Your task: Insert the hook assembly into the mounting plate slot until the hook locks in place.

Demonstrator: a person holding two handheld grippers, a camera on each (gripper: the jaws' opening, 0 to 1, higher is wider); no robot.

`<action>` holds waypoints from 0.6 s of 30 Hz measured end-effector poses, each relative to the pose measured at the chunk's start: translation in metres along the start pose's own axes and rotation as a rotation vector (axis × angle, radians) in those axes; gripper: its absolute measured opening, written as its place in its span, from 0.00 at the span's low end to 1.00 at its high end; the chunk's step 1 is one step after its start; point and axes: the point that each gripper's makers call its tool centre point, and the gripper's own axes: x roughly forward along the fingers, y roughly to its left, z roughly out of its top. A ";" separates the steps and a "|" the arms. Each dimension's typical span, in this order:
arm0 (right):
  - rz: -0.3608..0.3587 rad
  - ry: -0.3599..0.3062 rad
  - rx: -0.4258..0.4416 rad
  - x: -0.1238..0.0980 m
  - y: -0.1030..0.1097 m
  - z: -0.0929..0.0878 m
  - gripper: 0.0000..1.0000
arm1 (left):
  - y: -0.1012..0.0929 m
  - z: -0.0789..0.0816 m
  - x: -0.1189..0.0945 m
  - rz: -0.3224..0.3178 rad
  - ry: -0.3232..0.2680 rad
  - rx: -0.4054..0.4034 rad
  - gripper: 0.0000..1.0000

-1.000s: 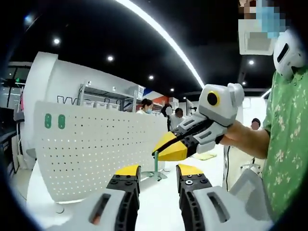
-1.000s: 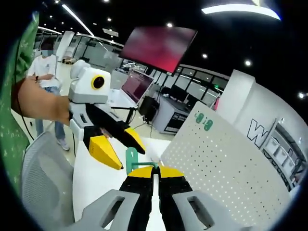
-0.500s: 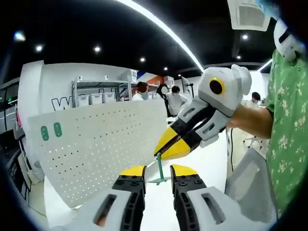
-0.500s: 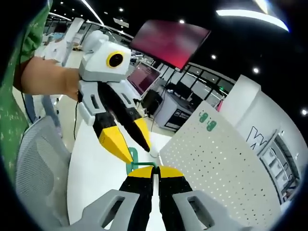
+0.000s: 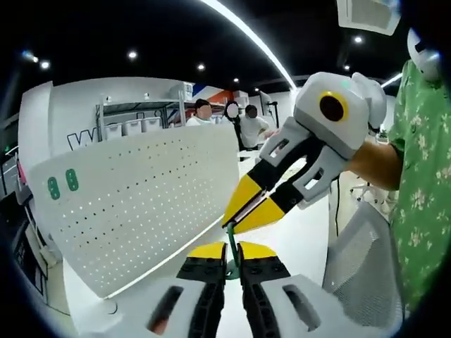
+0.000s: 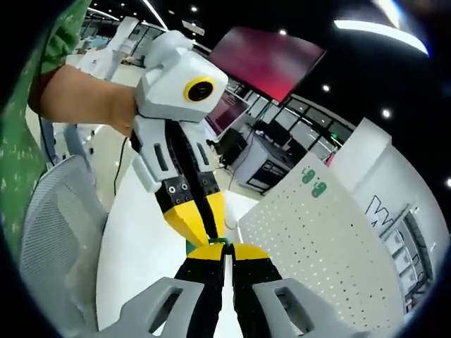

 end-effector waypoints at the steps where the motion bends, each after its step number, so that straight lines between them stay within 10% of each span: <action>1: 0.003 -0.001 -0.004 0.000 0.001 0.001 0.02 | -0.001 -0.001 0.001 -0.002 0.004 0.000 0.06; 10: 0.032 -0.014 0.028 0.001 0.005 0.002 0.02 | 0.002 -0.005 -0.001 0.005 -0.008 -0.036 0.03; 18: 0.059 -0.088 0.256 -0.004 0.002 0.006 0.05 | 0.007 -0.005 -0.003 0.034 -0.045 -0.081 0.03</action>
